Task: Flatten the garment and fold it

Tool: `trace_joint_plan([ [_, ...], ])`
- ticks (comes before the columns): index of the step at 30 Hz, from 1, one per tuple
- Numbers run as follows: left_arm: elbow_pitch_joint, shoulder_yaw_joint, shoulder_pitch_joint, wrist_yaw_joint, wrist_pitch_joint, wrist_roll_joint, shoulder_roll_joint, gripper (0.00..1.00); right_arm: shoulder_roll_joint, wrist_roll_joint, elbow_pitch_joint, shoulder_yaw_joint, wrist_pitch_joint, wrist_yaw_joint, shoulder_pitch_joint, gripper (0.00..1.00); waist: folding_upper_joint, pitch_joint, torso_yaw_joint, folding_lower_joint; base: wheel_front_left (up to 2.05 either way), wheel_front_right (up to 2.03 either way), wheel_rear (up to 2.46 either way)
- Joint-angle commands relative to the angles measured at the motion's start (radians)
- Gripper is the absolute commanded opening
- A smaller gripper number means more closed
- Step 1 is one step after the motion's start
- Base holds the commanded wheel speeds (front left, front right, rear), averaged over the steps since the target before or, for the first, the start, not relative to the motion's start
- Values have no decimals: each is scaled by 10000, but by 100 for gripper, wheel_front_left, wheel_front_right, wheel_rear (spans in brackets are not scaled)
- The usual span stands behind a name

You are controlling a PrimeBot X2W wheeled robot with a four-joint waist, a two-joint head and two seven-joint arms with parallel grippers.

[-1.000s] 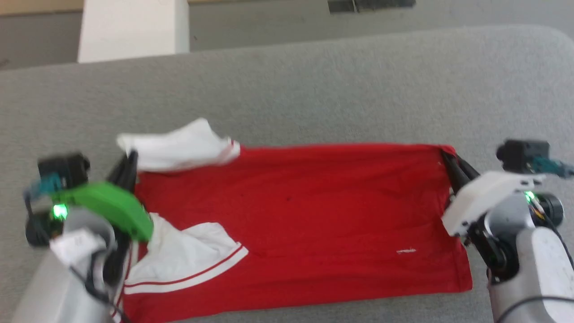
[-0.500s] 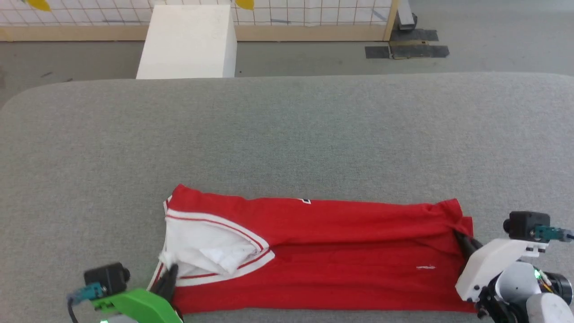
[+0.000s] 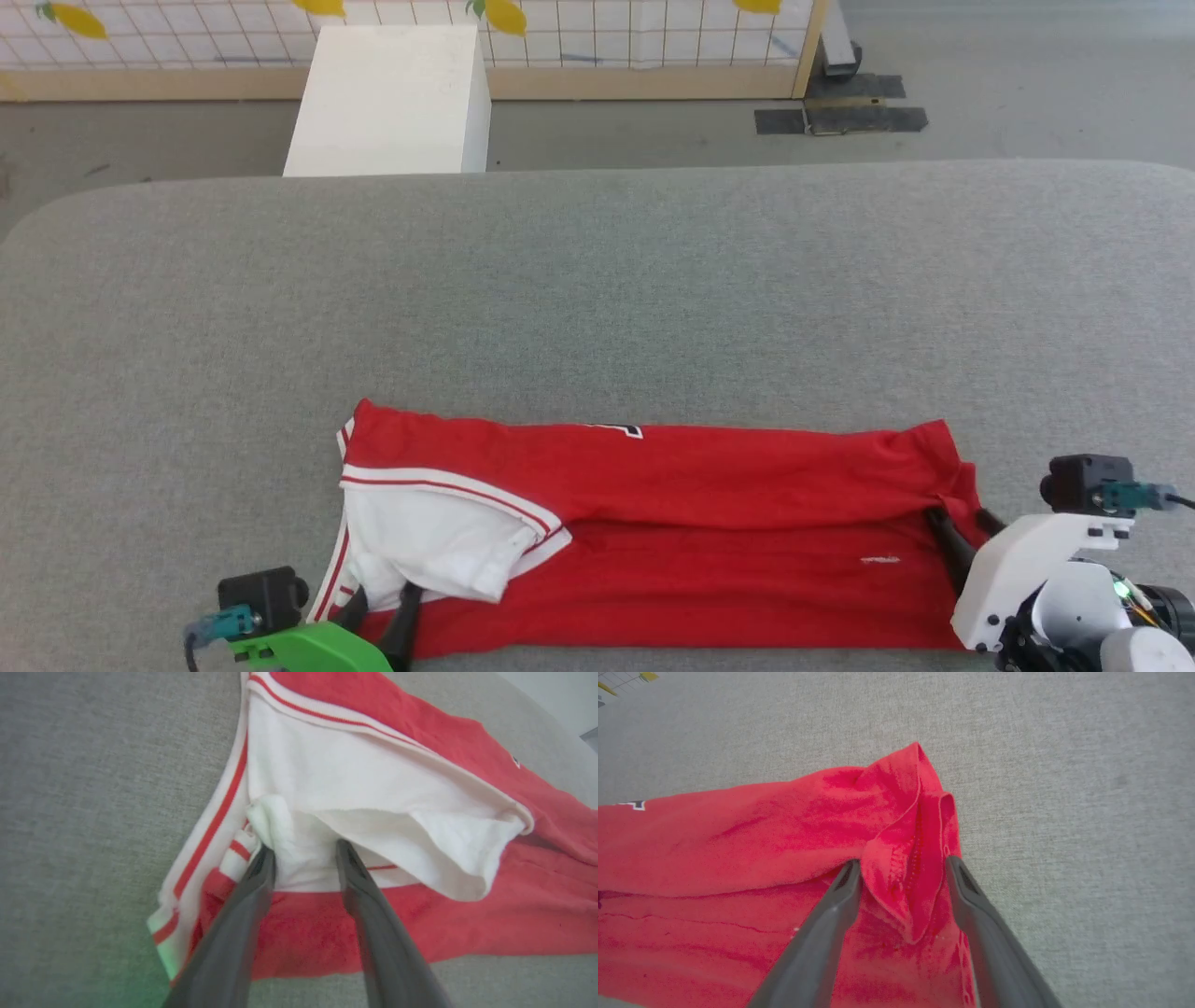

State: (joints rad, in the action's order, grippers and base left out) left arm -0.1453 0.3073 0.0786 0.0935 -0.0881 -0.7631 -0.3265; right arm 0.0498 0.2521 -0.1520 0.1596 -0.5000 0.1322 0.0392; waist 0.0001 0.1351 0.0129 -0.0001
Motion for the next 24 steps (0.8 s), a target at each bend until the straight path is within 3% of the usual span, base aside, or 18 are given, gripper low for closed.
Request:
trace_joint_plan([
  [1, -60, 99, 59, 139, 107, 272, 5, 100, 5, 125, 252, -65, 345, -15, -246, 100, -1, -101, -18, 1, 0, 0, 0],
  [9, 517, -128, -236, 523, 2086, 1400, -21, 100, 5, 61, 1125, -278, 2236, -15, -884, 100, -1, -253, -43, 1, 0, 0, 0],
  [14, 409, -345, -815, 714, 3247, 2145, 127, 100, 5, -137, 887, -181, 3321, -15, -837, 100, -1, -417, -88, 1, 0, 0, 0],
  [19, 165, -562, -1555, 602, 3480, 2925, 248, 100, 5, -369, 215, -12, 3044, -15, -463, 100, -1, -460, -129, 1, 0, 0, 0],
  [24, 299, -1248, -2108, 345, 3494, 3642, 620, 100, 5, -337, -795, 125, 1935, -15, 222, 100, -1, -405, -210, 1, 0, 0, 0],
])
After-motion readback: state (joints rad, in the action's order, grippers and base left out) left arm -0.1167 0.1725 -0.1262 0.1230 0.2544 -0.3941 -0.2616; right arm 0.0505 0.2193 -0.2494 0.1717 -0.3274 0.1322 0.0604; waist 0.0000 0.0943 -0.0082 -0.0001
